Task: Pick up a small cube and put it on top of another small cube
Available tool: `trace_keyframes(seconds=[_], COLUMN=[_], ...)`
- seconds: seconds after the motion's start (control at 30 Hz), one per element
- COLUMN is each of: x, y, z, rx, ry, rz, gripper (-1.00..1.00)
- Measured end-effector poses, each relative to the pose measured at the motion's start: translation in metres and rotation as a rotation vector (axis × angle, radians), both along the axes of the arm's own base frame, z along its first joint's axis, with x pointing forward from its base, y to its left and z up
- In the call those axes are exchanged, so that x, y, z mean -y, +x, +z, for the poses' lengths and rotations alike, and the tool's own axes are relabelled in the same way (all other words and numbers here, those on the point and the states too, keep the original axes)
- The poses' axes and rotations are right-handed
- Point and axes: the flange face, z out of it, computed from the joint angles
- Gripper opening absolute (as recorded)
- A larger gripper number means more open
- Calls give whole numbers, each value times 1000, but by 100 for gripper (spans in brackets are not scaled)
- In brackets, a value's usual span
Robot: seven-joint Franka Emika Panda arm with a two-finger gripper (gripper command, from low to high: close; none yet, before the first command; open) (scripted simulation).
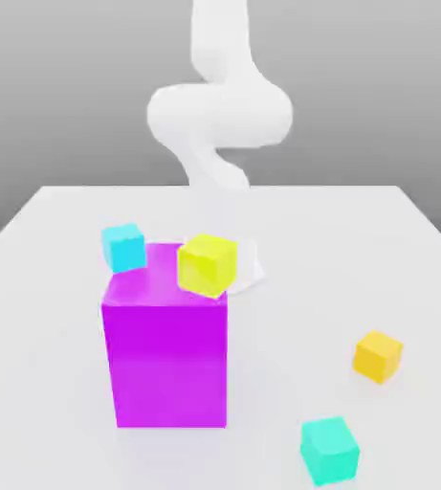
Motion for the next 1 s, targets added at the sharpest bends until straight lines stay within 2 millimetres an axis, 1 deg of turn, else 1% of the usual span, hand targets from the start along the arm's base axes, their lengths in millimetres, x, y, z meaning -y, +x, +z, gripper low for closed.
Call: trace_keyframes(seconds=[0.07,0.13,0.2,0.3,0.37,0.47,0.57,0.6,0.63,0.67,0.7,0.87,0.9,1.0], x=[-30,-60,-89,-131,-155,-185,-206,-216,-217,-221,-220,-220,-219,-219], y=[22,36,42,37,25,-4,-45,-64,-79,-91,-94,-98,-99,-99], z=[-49,-99,-149,-223,-271,-340,-403,-423,-442,-457,-468,-517,-526,-526], rx=[-74,-145,-214,-315,-381,-477,-573,-604,-636,-656,-667,-679,-679,-678], ry=[-22,-45,-70,-109,-137,-181,-229,-251,-265,-278,-279,-280,-281,-281], rz=[66,132,197,296,361,459,558,607,630,658,660,666,666,666], gripper=[0,0,0,0,0,0,0,0,0,0,0,0,-100,-100])
